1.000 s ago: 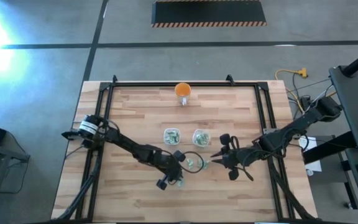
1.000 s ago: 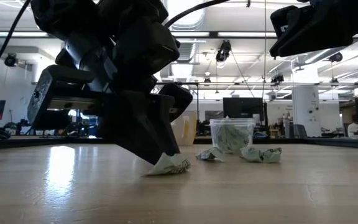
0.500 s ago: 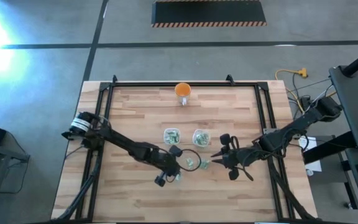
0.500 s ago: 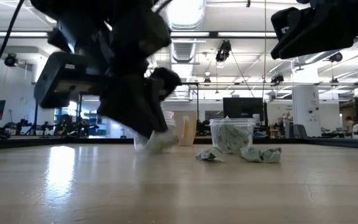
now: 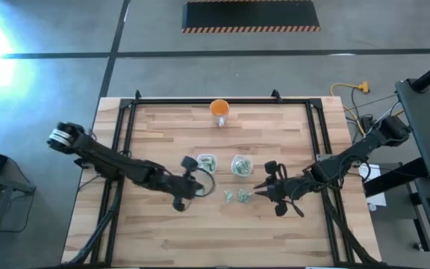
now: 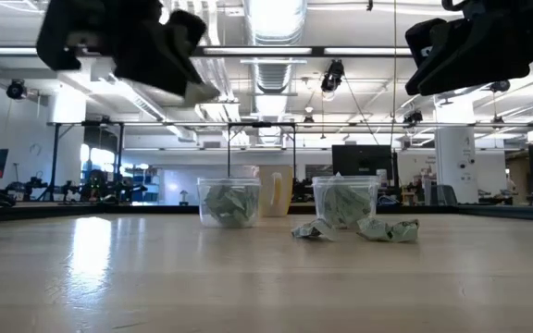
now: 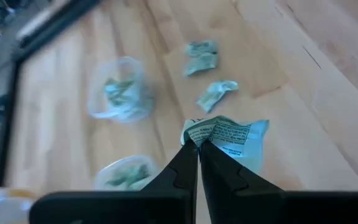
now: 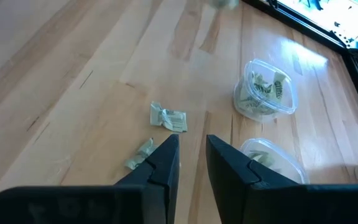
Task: Pick and place Stevia / Truvia into bins
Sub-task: Put the green stevia packet into the left transparent container
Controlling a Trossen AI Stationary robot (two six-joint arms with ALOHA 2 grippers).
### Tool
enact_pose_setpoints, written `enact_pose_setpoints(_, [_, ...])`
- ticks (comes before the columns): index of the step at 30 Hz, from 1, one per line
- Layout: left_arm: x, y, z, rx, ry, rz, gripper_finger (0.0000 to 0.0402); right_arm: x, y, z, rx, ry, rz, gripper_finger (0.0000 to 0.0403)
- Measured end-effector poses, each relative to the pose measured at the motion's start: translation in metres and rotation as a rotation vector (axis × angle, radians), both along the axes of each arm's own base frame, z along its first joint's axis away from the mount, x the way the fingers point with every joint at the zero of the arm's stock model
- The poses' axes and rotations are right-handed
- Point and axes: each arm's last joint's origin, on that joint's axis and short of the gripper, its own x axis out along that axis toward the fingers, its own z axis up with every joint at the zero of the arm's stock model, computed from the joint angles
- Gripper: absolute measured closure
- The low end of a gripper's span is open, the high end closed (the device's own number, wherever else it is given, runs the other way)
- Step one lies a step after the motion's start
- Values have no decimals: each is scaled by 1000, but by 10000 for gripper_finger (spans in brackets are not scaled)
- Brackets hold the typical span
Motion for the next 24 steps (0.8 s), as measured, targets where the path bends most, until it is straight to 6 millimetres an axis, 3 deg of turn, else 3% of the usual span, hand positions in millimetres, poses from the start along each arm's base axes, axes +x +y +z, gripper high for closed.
enact_pose_setpoints(5, [-32, 13, 20, 33, -84, -40, 401, 1, 0, 2, 50, -21, -28, 337])
enact_pose_setpoints(13, [-73, 28, 18, 13, -181, -59, 402, 5, 3, 9, 72, -104, -13, 344])
enact_pose_setpoints(18, [-80, 31, 6, 41, -276, -104, 402, 5, 3, 8, 80, -98, -19, 342])
enact_pose_setpoints(24, [-73, 37, 4, 45, -356, -72, 402, 4, 2, 4, 81, -86, -24, 344])
